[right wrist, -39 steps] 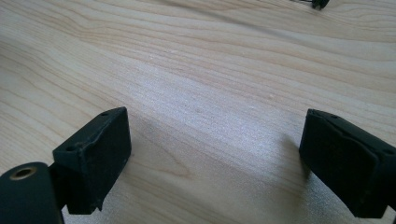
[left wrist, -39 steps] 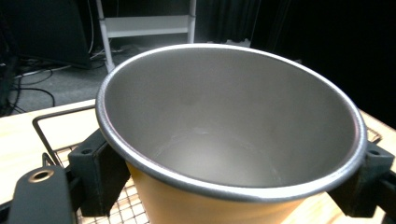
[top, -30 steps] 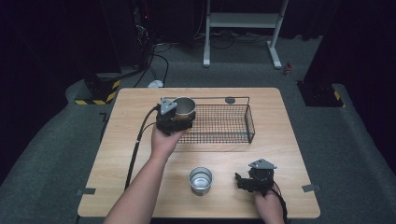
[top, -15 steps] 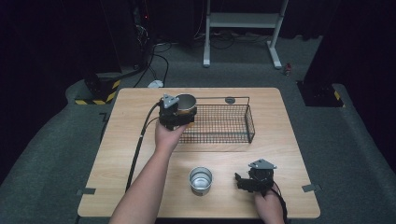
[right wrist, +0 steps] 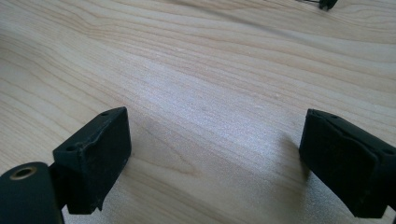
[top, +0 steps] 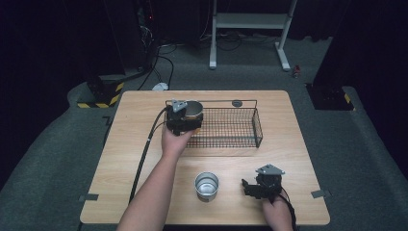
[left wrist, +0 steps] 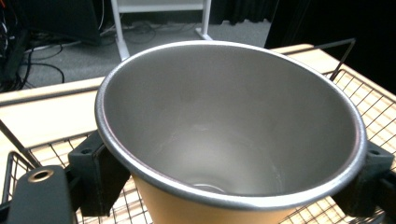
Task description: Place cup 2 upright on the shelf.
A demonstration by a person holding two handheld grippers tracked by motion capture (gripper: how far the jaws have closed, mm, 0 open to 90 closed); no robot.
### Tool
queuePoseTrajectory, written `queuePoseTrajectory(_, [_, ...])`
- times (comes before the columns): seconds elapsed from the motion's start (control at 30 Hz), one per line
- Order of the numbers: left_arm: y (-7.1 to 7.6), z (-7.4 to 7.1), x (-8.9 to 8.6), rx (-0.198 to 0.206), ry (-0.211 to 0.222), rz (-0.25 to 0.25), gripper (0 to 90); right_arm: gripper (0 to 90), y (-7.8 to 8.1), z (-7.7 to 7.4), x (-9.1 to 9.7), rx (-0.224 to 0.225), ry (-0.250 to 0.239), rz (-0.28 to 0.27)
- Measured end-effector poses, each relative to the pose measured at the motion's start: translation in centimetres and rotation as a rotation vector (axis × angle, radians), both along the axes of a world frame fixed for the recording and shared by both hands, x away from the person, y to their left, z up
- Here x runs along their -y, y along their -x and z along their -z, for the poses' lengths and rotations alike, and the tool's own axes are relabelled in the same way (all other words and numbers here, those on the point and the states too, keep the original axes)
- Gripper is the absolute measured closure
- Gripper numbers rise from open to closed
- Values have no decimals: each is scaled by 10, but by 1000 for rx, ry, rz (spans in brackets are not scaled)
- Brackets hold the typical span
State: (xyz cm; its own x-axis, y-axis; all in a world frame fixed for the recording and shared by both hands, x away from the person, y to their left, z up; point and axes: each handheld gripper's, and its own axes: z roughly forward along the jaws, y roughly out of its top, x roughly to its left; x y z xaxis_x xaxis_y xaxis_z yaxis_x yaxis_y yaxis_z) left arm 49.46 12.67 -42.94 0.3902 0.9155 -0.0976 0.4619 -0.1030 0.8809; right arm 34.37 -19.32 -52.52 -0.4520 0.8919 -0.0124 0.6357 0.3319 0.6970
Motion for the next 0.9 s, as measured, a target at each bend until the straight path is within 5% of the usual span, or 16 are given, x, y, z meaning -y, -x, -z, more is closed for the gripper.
queuePoseTrajectory(0.4, [-7,17,-6,-70,-27,-11,144,92,0,0,0,3,-1,-6])
queuePoseTrajectory(0.73, [-9,22,0,-71,-91,-43,145,92,1,0,-1,-2,-2,-9])
queuePoseTrajectory(0.9, [-10,25,0,-91,-89,-42,145,92,2,0,-1,-3,-1,-15])
